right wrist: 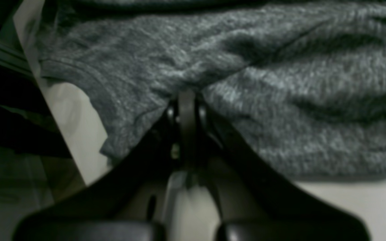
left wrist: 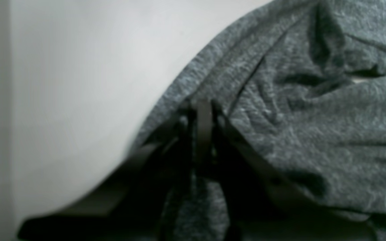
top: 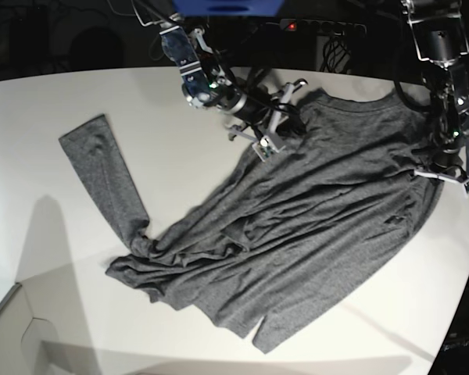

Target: Layout the t-shirt on the table in an organized manner, then fold the t-shirt properly

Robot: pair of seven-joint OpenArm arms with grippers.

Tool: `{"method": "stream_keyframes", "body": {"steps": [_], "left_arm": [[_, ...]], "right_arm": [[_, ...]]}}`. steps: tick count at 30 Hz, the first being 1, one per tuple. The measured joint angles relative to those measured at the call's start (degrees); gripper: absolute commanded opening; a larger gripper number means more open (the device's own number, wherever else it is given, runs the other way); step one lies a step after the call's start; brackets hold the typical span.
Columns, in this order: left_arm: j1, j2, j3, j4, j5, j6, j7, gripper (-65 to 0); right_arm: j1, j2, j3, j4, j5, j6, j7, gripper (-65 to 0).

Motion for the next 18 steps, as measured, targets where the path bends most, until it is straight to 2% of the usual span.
{"method": "stream_keyframes", "body": {"steps": [18], "left_arm": [[0.37, 0.28, 0.02, 3.91, 0.0, 0.0, 1.75, -62.4]], "right_arm": [[0.0, 0.24, -0.07, 0.0, 0.02, 0.02, 0.07, -65.0]]}}
